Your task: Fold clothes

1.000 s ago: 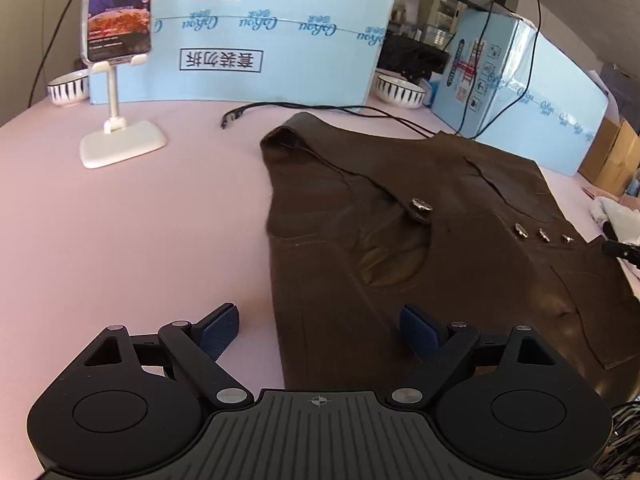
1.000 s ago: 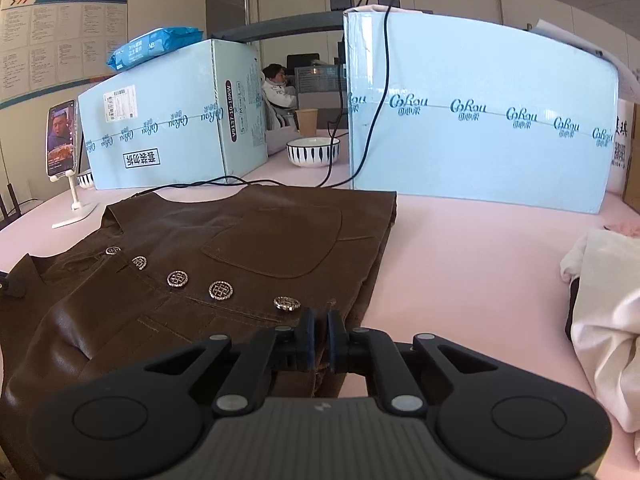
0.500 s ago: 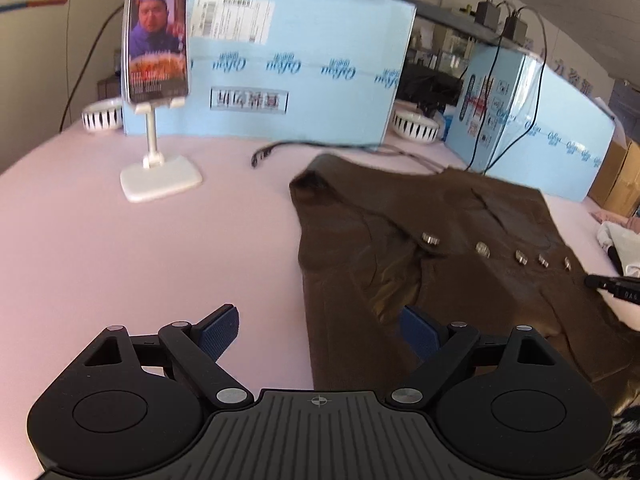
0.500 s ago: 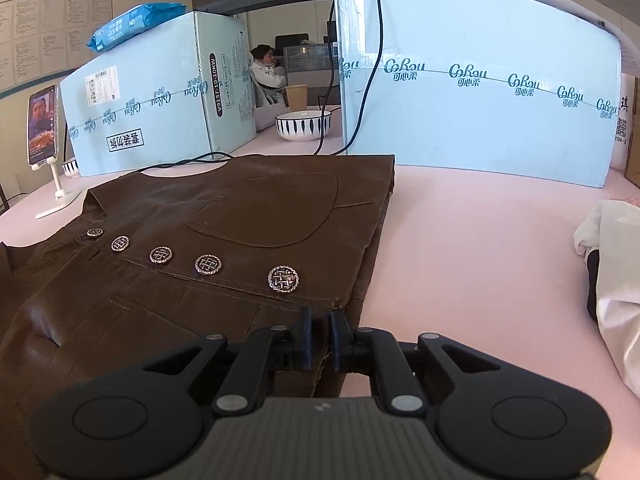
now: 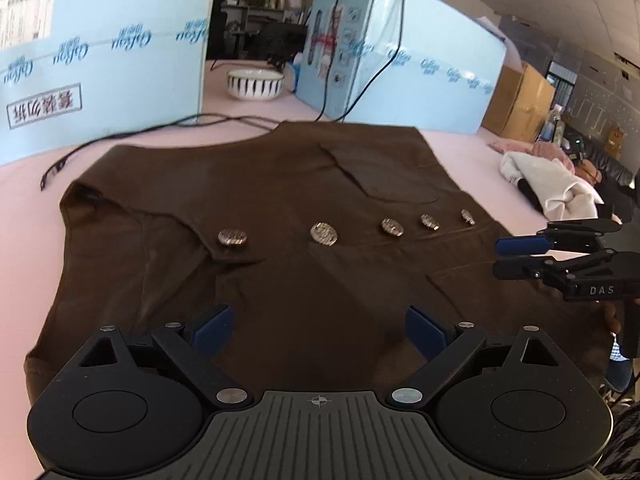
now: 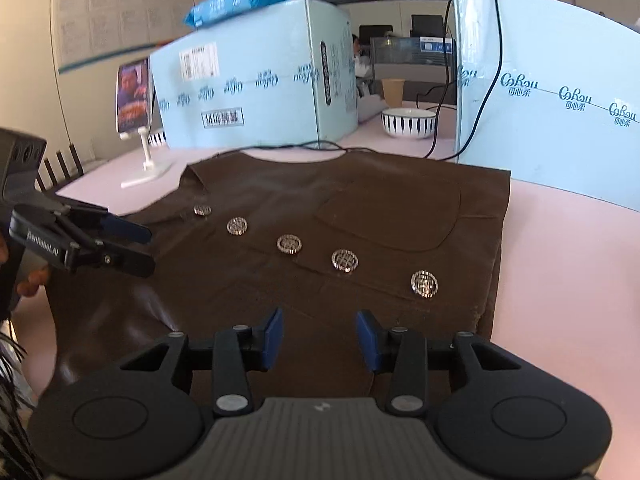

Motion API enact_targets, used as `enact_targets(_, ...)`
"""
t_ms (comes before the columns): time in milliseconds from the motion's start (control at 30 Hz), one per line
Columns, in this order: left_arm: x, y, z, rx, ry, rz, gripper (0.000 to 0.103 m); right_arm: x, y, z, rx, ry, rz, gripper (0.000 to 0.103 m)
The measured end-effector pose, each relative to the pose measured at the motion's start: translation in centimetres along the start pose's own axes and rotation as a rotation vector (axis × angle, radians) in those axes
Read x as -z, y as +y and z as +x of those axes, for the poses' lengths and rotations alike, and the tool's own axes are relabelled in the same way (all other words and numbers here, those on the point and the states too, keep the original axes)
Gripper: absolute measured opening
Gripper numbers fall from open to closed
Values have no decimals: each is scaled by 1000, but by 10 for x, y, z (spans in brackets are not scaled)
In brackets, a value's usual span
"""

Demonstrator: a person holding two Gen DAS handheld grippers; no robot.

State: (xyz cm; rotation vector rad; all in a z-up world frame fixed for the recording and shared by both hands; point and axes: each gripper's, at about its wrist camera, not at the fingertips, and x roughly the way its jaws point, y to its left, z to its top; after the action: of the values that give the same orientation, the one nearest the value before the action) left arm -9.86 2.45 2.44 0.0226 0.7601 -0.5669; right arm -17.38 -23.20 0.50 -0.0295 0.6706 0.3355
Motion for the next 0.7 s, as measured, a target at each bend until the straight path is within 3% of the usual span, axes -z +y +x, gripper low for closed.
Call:
enact_targets(100,9,17,-12,-64,13,-23,94,1,-4,0,-9,-4,27,44)
enact_targets(167,14,22,-18,-56,12,-17,94,2,-6,2,-9,-5,44,43)
enact_targets(333,33,25,-36,-134,-17,39,94,8,-6,0,-22,-21,35,45)
enact_targets(500,37,50,-67,-65,-81,-128,94,8,-13,1,-43,-27,33,45)
enact_targets(567,36,59,-84,-70,-117,-167,94,9,-12,1,-40,-32,30,45)
enact_targets(667,32,68,-126,-200,-243,-188,94,10,-11,1,-40,-42,20,49)
enact_targets(700,31,69,-142,-289,-289,-178,94,11,-10,1,-43,-46,16,51)
